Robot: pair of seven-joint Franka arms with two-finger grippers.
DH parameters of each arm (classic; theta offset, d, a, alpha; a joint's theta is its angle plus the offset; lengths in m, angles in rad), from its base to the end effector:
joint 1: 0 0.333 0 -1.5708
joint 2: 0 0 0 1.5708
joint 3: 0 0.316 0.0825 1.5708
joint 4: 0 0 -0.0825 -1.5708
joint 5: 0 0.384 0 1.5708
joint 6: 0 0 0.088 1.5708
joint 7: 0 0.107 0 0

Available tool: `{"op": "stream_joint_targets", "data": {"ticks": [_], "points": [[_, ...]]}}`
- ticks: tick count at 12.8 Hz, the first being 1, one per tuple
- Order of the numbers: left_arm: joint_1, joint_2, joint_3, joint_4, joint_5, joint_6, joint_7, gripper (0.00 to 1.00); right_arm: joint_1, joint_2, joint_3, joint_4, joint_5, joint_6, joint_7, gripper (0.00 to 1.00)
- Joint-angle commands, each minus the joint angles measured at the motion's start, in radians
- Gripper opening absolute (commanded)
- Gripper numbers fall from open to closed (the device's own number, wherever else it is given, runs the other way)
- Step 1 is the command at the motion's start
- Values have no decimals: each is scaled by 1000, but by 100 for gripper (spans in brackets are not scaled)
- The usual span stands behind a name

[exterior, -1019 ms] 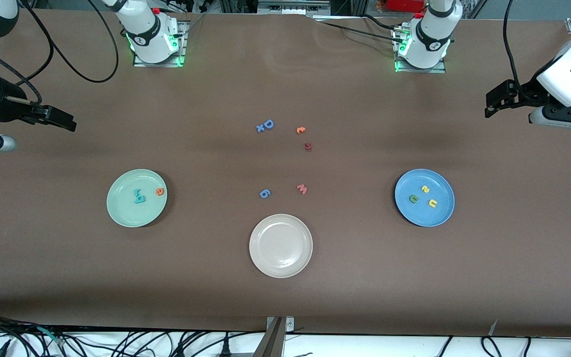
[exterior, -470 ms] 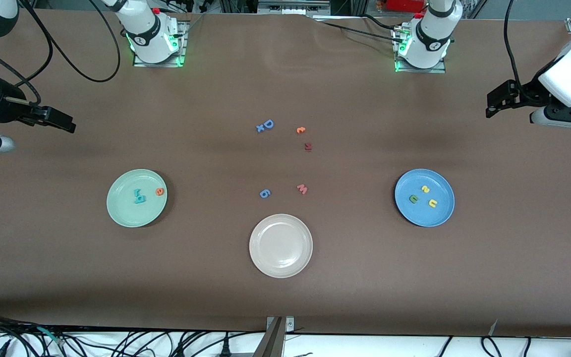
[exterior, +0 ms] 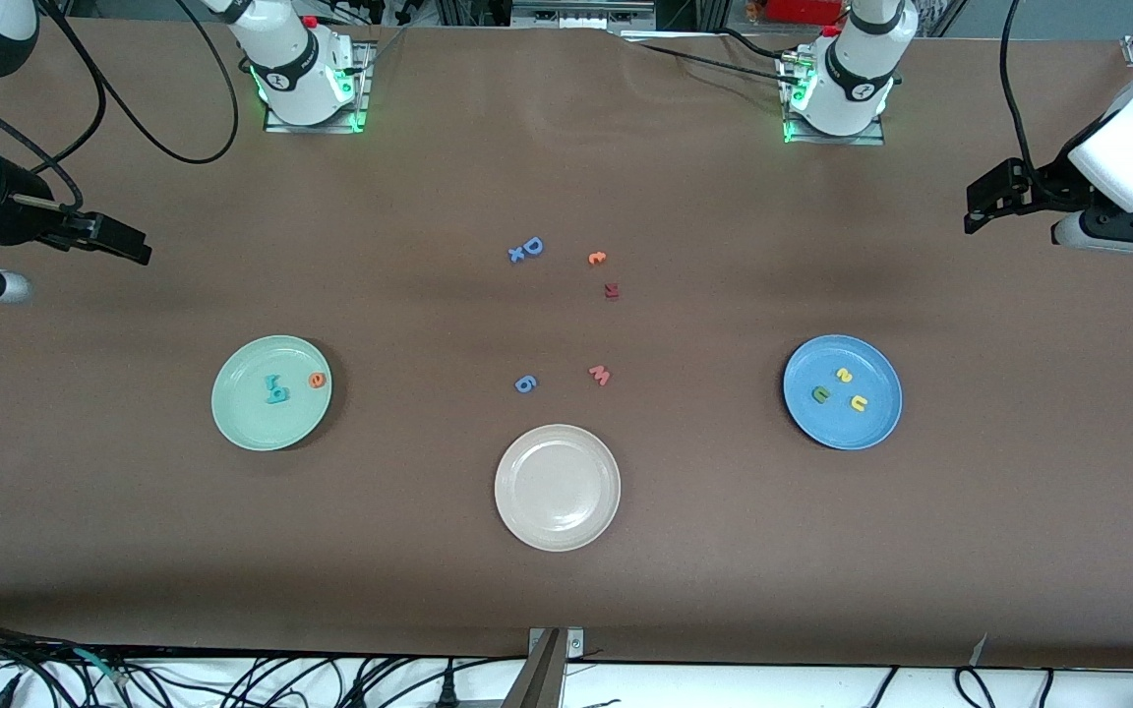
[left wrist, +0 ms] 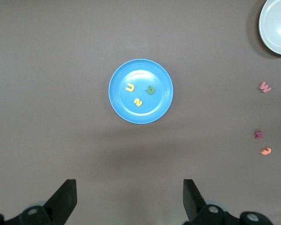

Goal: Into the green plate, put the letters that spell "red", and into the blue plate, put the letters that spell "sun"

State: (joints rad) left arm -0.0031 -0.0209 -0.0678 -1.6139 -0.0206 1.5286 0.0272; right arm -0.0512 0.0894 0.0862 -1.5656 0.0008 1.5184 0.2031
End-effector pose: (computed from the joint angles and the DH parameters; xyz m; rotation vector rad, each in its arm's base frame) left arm 0.5410 -0.0411 0.6122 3.1184 -0.1533 -0.1013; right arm 0.5722 0.0181 0.5725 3.1156 -0.2622 -0.2134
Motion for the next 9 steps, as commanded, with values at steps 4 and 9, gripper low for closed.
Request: {"op": "stream_joint_targets", "data": {"ticks": [4, 9], "points": [[0, 4, -3, 25, 25, -22, -6, 100, -12, 1, 1, 1, -2, -4, -14, 100], [0, 4, -3, 25, 25, -22, -6, 100, -12, 1, 1, 1, -2, -4, -19, 100]]}}
